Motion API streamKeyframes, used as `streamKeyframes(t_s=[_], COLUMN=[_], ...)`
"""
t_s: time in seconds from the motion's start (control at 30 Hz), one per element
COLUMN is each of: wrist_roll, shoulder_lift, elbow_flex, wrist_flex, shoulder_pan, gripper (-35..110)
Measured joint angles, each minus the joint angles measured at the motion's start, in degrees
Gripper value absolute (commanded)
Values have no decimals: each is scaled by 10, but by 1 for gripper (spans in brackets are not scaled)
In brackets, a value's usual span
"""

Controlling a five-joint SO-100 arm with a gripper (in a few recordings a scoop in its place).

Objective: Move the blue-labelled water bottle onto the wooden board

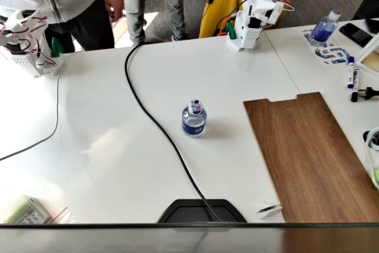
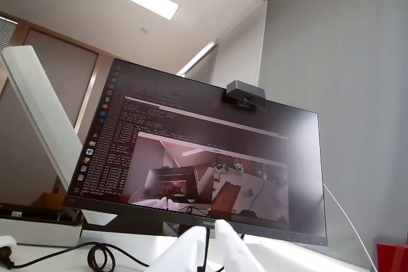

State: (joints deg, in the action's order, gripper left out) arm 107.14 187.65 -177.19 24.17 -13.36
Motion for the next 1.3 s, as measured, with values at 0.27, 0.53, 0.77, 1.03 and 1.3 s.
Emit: streamKeyframes(t_s=[0.27,0.53,0.77,1.03,1.3], wrist_roll=[0,0,0,0,-7], shoulder_lift=[0,0,0,0,0], elbow_flex=[0,0,0,0,0], wrist_flex=[0,0,-1,-1,6], shoulder_pan=[0,0,0,0,12], gripper=[0,0,0,0,0])
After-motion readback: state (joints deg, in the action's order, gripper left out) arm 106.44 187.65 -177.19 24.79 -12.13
